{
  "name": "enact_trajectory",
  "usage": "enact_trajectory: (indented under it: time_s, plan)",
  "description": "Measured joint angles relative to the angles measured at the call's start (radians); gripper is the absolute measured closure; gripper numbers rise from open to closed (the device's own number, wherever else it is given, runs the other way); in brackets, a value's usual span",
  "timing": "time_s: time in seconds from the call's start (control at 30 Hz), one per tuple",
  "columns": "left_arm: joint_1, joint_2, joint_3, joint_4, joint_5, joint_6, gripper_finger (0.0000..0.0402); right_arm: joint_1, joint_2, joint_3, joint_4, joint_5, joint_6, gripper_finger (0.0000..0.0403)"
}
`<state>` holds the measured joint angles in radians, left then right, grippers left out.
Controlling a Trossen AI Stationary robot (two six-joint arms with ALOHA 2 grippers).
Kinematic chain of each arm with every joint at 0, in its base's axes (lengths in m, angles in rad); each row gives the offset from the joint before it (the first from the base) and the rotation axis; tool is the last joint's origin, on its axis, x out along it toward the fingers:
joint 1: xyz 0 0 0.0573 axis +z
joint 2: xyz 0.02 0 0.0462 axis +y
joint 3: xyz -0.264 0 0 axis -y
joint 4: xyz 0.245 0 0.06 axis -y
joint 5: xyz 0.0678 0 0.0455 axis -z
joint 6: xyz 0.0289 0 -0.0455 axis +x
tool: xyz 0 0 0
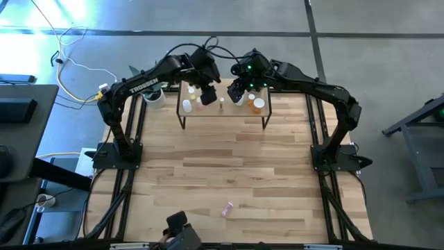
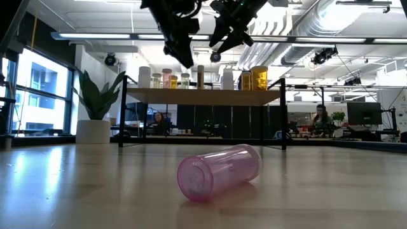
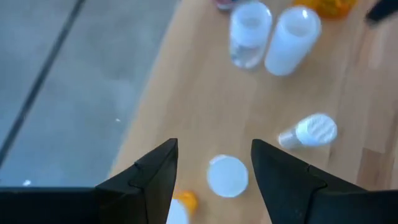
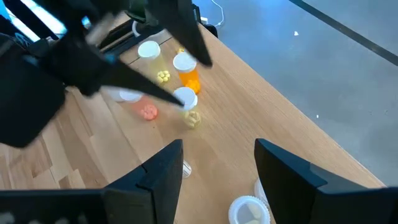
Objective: Pick and place medicine bottles onto shelf by color
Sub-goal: Put the small purple pill bottle on the shelf
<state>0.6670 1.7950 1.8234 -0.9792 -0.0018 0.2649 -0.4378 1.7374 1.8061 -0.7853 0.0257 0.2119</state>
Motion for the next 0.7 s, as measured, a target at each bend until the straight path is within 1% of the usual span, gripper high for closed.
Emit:
enact_trajectory:
  time_s: [0.13,0.3,0.4,0.53,0.63,0.7]
  plan:
    - [0.005,0.0,0.074,-0.054,-0.056,0.0,0.0206,0.0,0.0,0.0,0.0,0.0,0.0,0.0213]
    - [0.008,-0.005,0.144,-0.153,-0.067,0.0,0.0206,0.0,0.0,0.0,-0.001,-0.011,0.018,0.0213]
    - [0.015,-0.039,0.148,-0.213,-0.026,-0.004,0.0206,0.0,0.0,0.0,-0.001,-0.022,0.025,0.0213]
    - [0.016,-0.096,0.121,-0.262,0.08,-0.043,0.0206,0.003,0.0,0.0,-0.001,-0.03,0.031,0.0213]
    - [0.014,-0.165,0.063,-0.238,0.13,-0.073,0.0206,0.012,0.0,0.0,-0.002,-0.03,0.042,0.0213]
    - [0.01,-0.221,0.001,-0.209,0.151,-0.099,0.0206,0.02,0.0,0.0,-0.005,-0.03,0.038,0.0213]
